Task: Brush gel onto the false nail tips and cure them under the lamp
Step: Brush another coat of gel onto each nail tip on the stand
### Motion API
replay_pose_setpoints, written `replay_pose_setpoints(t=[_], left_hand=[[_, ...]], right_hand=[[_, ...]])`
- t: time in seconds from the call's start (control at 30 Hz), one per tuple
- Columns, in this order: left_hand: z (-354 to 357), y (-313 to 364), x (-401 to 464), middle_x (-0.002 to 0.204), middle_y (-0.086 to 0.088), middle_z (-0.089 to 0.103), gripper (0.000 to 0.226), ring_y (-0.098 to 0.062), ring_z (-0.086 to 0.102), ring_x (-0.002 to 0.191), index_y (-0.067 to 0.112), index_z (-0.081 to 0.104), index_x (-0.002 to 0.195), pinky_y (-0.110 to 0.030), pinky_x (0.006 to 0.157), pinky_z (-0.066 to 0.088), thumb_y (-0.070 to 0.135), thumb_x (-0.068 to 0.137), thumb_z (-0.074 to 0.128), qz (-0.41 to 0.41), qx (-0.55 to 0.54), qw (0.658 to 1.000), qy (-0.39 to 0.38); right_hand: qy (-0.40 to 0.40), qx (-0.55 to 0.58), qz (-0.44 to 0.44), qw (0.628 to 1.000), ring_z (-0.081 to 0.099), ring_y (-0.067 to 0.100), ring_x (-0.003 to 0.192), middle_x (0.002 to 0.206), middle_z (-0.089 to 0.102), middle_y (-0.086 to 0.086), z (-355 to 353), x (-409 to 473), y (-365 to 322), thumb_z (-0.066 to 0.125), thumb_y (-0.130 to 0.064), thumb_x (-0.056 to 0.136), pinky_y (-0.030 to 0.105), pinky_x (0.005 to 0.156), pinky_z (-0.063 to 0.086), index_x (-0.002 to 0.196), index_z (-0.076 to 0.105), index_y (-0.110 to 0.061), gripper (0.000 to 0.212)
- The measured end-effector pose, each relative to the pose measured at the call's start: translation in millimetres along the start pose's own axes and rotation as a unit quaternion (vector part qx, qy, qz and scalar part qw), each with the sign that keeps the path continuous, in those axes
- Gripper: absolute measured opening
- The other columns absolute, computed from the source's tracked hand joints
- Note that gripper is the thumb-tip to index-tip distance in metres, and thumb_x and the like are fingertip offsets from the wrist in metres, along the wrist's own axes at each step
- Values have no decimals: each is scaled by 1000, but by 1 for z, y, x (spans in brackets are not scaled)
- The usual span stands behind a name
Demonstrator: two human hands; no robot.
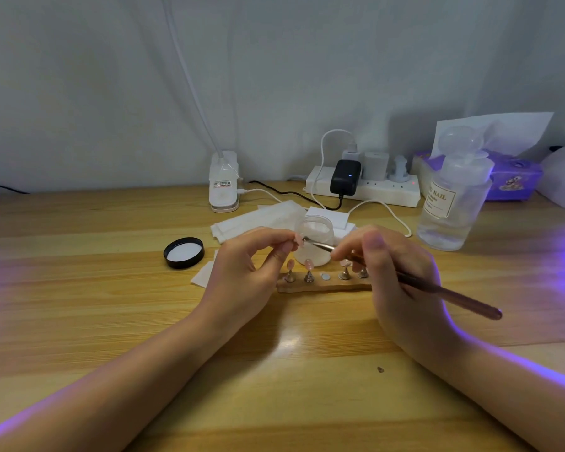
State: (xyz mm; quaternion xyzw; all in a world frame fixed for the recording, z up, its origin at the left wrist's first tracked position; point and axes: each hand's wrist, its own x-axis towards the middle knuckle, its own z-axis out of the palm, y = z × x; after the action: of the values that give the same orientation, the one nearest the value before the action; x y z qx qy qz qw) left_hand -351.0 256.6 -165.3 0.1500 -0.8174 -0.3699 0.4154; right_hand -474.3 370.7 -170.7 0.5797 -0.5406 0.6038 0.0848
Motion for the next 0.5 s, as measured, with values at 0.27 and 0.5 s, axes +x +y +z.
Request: replay_pose_setpoints(t=[0.27, 0.5], left_hand=[[0, -1, 0, 89, 16, 66, 28, 4, 60, 90, 28, 64, 90, -7, 80, 43, 1, 84, 60, -3, 3, 1000, 7], [0, 0, -1, 88, 21, 65, 32, 9, 60, 91, 33, 63, 88, -5, 80, 42, 1, 84, 61, -6, 3, 1000, 10]], right_hand=[[-18, 14, 36, 999, 58, 4, 69, 68, 62, -10, -1, -2, 1, 33, -33, 93, 26, 68, 44, 71, 65, -16, 42], [-15, 52, 58, 997, 57, 5, 62, 64, 59, -5, -1, 0, -1, 40, -34, 92, 16, 58, 43, 94, 57, -28, 18]])
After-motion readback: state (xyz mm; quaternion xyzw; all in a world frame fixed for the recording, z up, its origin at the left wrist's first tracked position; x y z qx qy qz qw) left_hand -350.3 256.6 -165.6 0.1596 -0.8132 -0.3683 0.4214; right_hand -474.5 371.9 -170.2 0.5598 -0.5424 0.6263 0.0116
